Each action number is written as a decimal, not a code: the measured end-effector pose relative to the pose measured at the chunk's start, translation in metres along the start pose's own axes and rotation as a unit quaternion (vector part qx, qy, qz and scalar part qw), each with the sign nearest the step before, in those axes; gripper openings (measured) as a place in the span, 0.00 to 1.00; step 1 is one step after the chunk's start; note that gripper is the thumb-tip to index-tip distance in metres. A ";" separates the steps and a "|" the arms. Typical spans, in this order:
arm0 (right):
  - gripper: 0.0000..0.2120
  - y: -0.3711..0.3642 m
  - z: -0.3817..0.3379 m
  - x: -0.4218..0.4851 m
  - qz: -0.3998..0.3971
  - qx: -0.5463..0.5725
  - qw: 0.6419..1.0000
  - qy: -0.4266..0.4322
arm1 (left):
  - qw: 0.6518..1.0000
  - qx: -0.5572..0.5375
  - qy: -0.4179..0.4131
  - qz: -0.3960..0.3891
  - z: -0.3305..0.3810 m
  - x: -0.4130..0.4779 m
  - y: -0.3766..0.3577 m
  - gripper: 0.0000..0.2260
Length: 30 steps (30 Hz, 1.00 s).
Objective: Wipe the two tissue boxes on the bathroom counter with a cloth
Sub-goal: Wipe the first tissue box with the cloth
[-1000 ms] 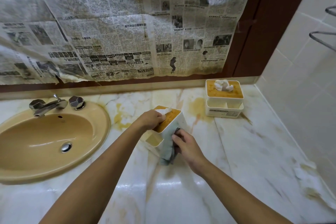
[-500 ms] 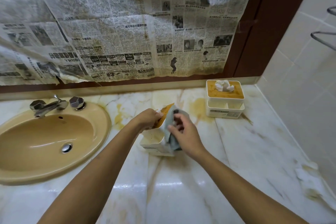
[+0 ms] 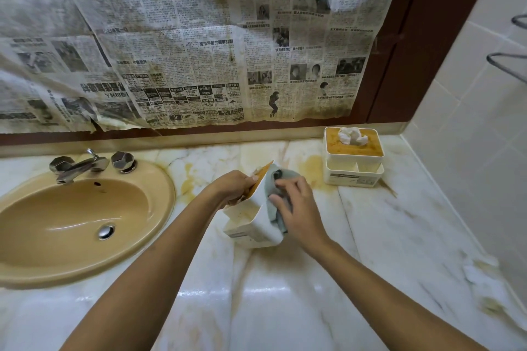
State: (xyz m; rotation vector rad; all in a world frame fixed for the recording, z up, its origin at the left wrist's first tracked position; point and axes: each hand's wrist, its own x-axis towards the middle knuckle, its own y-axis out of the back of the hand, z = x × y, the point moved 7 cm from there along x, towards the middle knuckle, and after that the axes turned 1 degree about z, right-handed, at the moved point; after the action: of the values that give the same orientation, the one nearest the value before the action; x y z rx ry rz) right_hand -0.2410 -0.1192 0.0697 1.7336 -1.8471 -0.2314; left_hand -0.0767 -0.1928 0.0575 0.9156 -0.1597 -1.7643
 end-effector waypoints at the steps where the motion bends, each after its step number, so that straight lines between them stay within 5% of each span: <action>1: 0.12 -0.003 -0.009 -0.009 -0.012 -0.009 0.999 0.037 | 1.000 -0.002 -0.001 -0.004 0.000 0.000 -0.001 0.22; 6: 0.09 -0.018 -0.031 -0.043 -0.078 -0.077 0.974 0.200 | 1.000 0.027 0.005 -0.002 -0.002 0.001 0.000 0.21; 8: 0.09 -0.019 -0.025 -0.042 -0.071 -0.078 0.974 0.199 | 1.000 0.028 0.003 -0.004 -0.003 0.001 -0.001 0.21; 13: 0.09 0.003 0.001 -0.012 0.035 -0.013 0.999 0.031 | 1.000 0.011 -0.004 0.007 -0.001 -0.001 -0.002 0.21; 19: 0.08 -0.014 -0.017 -0.041 -0.039 -0.107 0.973 0.202 | 0.999 0.009 -0.033 -0.002 0.003 -0.004 -0.004 0.20; 25: 0.10 0.007 0.044 -0.002 0.057 -0.012 0.996 -0.069 | 0.999 0.023 -0.034 0.004 0.008 -0.009 -0.003 0.21; 30: 0.10 0.010 0.057 0.023 0.016 0.001 0.990 -0.142 | 0.999 0.028 -0.036 -0.005 0.005 -0.012 -0.004 0.21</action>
State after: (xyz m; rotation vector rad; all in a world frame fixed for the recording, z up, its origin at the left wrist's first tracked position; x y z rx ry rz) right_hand -0.2790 -0.1552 0.0354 1.7422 -2.0733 -0.4858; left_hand -0.0817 -0.1823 0.0644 0.8945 -0.2524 -1.8116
